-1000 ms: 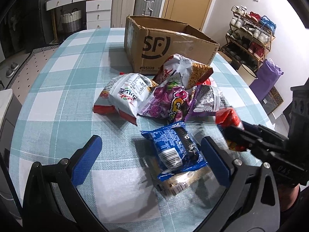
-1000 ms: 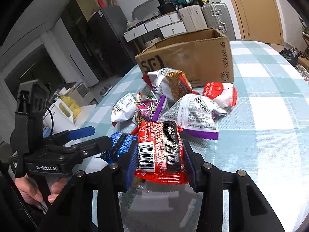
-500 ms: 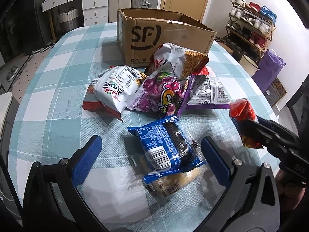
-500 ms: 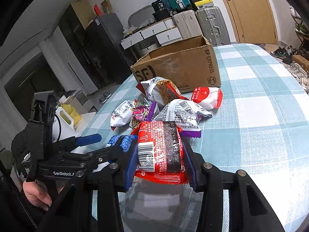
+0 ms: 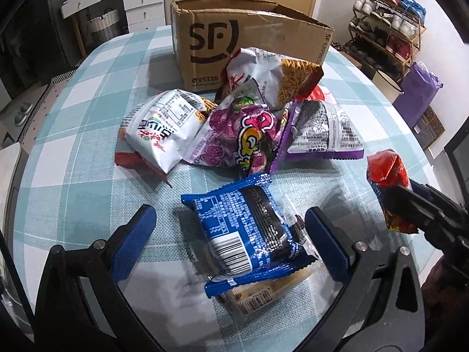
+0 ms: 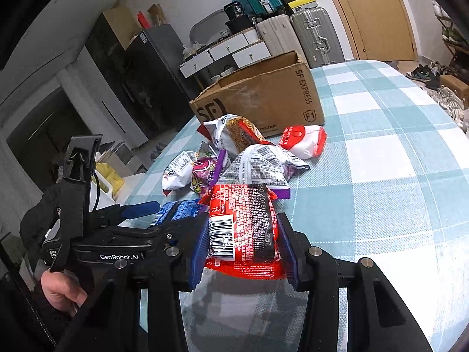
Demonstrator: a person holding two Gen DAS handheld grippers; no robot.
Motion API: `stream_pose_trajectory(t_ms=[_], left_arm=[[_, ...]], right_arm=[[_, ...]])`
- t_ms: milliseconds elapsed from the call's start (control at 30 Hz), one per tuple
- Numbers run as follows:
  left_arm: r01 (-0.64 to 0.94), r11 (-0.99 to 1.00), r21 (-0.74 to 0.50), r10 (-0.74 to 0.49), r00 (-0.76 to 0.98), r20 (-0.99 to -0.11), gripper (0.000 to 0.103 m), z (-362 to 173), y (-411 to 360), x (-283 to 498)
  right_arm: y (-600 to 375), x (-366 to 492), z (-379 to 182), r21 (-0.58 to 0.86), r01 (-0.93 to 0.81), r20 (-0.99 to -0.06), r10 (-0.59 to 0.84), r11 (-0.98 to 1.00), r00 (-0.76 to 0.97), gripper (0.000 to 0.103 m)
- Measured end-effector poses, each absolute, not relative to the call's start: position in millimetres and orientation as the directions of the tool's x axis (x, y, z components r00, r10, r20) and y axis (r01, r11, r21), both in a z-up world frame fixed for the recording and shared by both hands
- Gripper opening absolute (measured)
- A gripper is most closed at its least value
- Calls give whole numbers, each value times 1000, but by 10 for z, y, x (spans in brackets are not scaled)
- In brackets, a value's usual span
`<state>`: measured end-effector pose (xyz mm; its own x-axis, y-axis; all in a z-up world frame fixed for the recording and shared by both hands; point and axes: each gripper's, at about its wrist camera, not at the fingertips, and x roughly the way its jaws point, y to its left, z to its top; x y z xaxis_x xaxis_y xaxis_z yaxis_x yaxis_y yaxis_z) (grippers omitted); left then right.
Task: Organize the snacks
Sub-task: 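Grasp the blue wafer pack with the left gripper while the right gripper holds its pack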
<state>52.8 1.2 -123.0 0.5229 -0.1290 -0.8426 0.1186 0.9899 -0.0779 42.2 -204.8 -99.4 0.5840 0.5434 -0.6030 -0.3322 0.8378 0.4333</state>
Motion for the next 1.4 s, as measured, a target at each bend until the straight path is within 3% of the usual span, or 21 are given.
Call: stream_pose_trajectory(t_ms=[100, 267, 367, 433, 533, 800, 1400], left_arm=[[129, 989, -76, -132, 512, -849, 90, -1268, -8, 538], [142, 984, -104, -162, 492, -855, 83, -1302, 1, 529], [155, 980, -124, -185, 488, -853, 72, -1311, 5, 517], [176, 975, -137, -207, 484, -850, 59, -1314, 0, 495], [200, 968, -153, -234, 488, -841, 51, -1306, 29, 456], [225, 956, -190, -280, 493, -824, 42, -1262, 168, 416], [244, 939, -245, -339, 516, -787, 41, -1159, 362, 307]], right_arm=[[-2061, 416, -993, 434, -331, -602, 543, 838, 586, 44], [-2061, 413, -989, 435, -330, -601, 543, 838, 586, 44], [-2064, 416, -988, 434, -331, -601, 543, 838, 586, 44], [-2066, 413, -986, 435, -331, -601, 544, 838, 586, 44], [-2067, 413, -985, 435, -330, -601, 543, 838, 586, 44], [-2032, 410, -998, 437, -326, -605, 542, 838, 583, 44], [-2014, 430, -1015, 440, -314, -611, 537, 841, 582, 44]])
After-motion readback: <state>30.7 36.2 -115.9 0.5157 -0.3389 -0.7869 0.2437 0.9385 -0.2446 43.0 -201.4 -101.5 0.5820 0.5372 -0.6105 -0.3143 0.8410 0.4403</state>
